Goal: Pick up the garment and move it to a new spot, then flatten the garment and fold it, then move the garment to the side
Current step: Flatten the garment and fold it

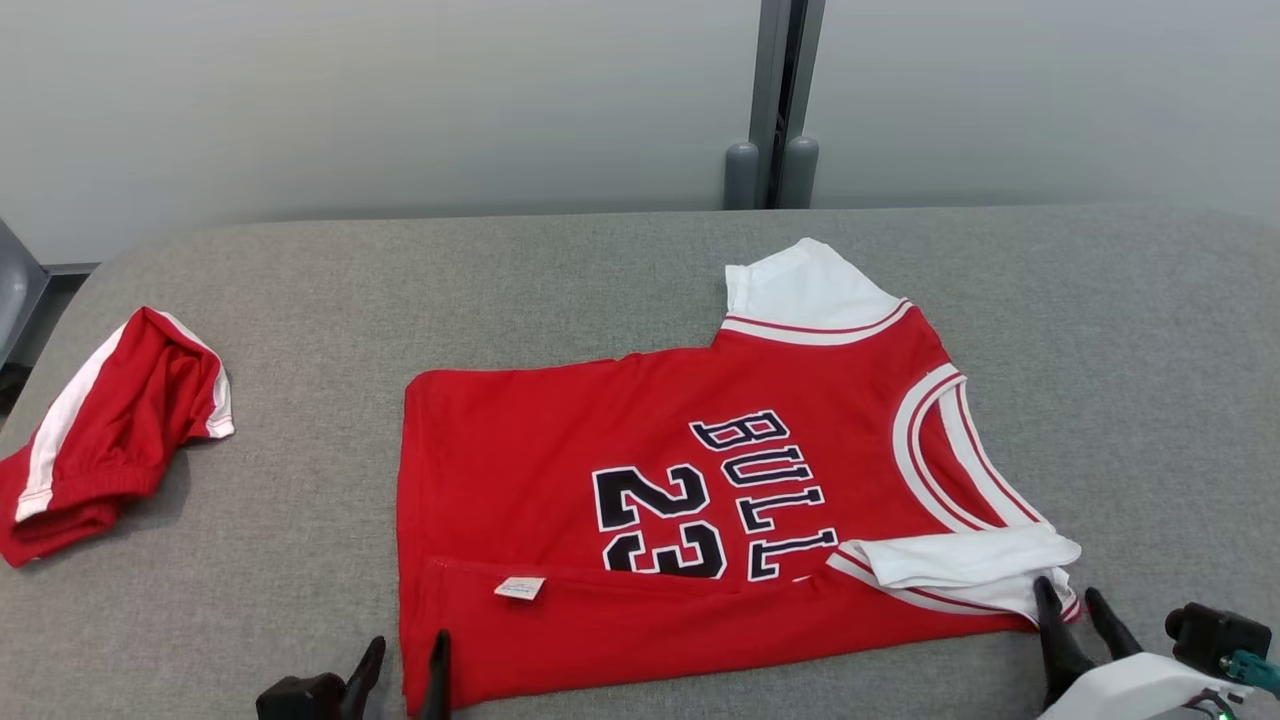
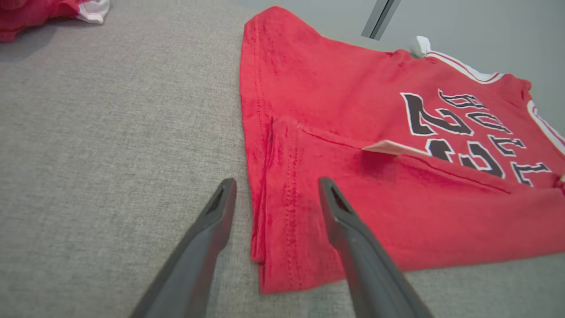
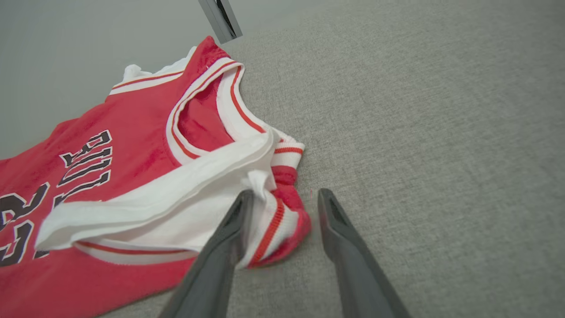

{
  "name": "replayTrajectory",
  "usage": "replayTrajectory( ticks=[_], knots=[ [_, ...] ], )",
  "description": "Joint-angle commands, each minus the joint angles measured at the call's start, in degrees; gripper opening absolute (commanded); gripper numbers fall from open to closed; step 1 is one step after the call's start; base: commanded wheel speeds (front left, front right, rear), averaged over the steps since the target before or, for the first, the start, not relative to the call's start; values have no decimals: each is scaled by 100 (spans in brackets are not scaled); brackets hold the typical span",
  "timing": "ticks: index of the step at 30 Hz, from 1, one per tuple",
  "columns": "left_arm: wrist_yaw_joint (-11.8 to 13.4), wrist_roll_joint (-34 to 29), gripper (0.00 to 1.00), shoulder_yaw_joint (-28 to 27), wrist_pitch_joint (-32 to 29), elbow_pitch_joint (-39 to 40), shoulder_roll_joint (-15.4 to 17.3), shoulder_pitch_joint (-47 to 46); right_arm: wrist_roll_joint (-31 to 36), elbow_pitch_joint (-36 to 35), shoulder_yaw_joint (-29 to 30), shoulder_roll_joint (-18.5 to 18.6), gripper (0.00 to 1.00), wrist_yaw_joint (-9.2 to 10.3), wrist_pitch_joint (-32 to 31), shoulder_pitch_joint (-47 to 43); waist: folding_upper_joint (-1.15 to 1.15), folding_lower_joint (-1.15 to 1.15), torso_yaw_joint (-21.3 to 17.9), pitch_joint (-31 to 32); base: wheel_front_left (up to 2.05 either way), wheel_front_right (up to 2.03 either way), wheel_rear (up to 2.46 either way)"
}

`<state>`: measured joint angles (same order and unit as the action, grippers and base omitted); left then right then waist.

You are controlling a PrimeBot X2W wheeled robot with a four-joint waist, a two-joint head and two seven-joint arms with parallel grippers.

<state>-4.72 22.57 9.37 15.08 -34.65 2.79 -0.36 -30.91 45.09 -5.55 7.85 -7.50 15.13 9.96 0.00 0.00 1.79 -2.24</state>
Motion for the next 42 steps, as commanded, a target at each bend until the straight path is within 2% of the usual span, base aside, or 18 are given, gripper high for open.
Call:
replayTrajectory(
  ticks=[1, 9, 18, 32, 37, 42],
  knots=[
    [109, -105, 100, -7, 11, 48, 25, -149, 132, 18, 77, 10, 100, 2, 1, 120, 0, 0, 19, -100, 0, 0, 0],
    [350, -316, 100, -83, 12, 307, 27, -203, 629, -514, 389, -74, 100, 2, 2, 141, 0, 0, 43, -201, 0, 0, 0],
    [388, -408, 100, -126, 11, 565, 25, -123, 888, -1030, 328, -169, 100, 2, 1, -94, 0, 0, -3, -178, 0, 0, 0],
    [349, -482, 100, -50, 11, 667, 25, -175, 120, -817, -181, -313, 100, 2, 2, -152, 0, 0, 50, -225, 0, 0, 0],
    [331, -482, 100, -35, 11, 673, 25, -140, -23, -954, -364, -307, 97, 2, 2, -265, 0, 0, 79, -211, 0, 0, 0],
    [308, -458, 100, -20, 11, 687, 25, -105, -35, -1184, -700, -244, 99, 2, 2, -420, 0, 0, 71, -194, 0, 0, 0]
  ],
)
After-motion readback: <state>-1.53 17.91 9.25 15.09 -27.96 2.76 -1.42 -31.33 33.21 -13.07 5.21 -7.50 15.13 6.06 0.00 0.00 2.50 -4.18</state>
